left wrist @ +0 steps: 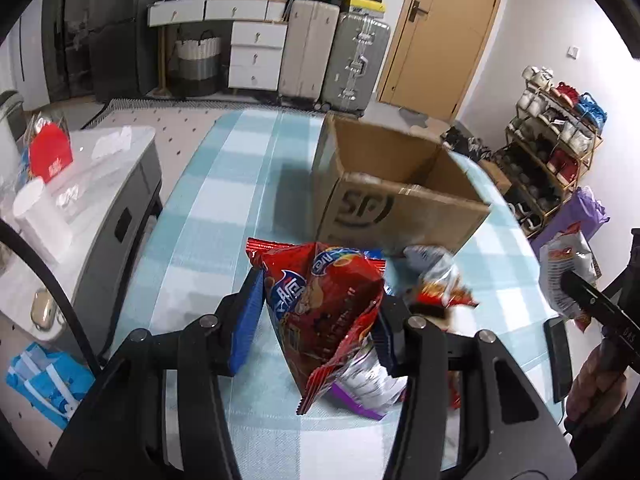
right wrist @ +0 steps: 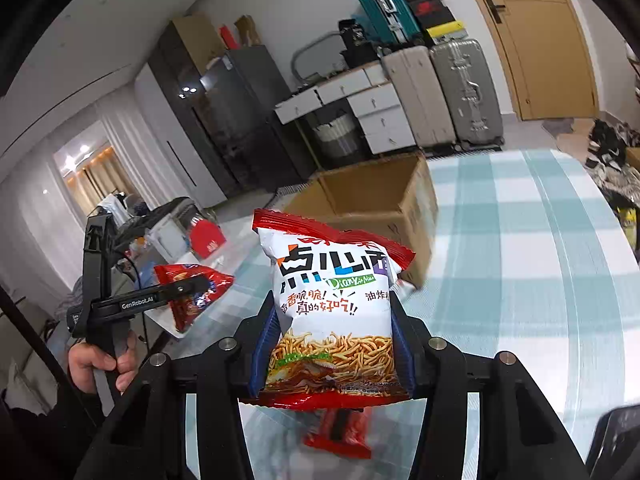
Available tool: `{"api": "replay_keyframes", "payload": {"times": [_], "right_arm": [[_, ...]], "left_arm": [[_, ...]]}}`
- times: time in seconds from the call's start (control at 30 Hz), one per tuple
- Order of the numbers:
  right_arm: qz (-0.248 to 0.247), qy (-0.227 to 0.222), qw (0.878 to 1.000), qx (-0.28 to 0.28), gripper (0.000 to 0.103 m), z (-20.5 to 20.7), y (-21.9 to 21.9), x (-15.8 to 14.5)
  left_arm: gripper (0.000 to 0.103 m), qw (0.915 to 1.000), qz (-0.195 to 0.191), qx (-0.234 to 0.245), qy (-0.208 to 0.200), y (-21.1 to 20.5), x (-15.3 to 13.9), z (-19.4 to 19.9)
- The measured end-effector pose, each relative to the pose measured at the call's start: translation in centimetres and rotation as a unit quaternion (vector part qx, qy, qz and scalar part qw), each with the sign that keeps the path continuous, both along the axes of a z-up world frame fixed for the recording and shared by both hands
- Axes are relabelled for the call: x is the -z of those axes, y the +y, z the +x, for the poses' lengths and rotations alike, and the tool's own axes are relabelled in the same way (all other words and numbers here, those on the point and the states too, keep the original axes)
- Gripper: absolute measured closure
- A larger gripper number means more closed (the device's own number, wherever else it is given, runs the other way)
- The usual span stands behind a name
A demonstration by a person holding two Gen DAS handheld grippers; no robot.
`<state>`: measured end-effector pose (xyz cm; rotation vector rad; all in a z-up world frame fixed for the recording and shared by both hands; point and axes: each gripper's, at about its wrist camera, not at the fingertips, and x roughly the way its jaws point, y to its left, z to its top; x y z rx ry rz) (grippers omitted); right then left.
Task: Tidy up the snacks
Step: 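Carry both bags over the cardboard box with both grippers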
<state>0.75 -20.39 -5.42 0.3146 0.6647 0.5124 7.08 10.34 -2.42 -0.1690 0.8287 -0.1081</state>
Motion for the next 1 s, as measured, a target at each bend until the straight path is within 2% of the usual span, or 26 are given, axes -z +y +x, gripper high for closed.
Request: {"api": "replay_keyframes", "payload": {"times": [0.23, 0.4, 0.57, 0.7, 0.83, 1.0], "right_arm": [[0.016, -0.026, 0.999, -0.021, 0.053, 1.2, 0.8, -4.0], [0.033, -0.041, 0.998, -0.027, 0.053, 3.0, 1.1, -7.0], [0.037, -0.054, 0.997, -0.035, 0.053, 4.8, 1.6, -9.8], [0.028, -0.068, 0.997, -0.038, 0.053, 6.3, 2.2, -12.1], [0.018, -0.068, 0.997, -0.035, 0.053, 8.2, 2.6, -13.7], [0.020, -0.062, 0.997, -0.029, 0.053, 11.2, 3.0, -14.8]], "left_arm": [[0.057, 0.9991, -0.020, 0.034, -0.016, -1.6, -3.5, 1.8], [0.057, 0.9977, -0.013, 0.059, -0.032, -3.7, -6.0, 3.4], [0.057, 0.9957, -0.030, 0.076, -0.044, -5.4, -8.8, 5.5], [0.057, 0.9949, -0.041, 0.080, -0.046, -6.6, -10.6, 7.8], [0.057, 0.9956, -0.035, 0.076, -0.042, -7.5, -11.8, 10.1], [0.057, 0.9960, -0.047, 0.068, -0.035, -7.7, -12.7, 13.3]]}}
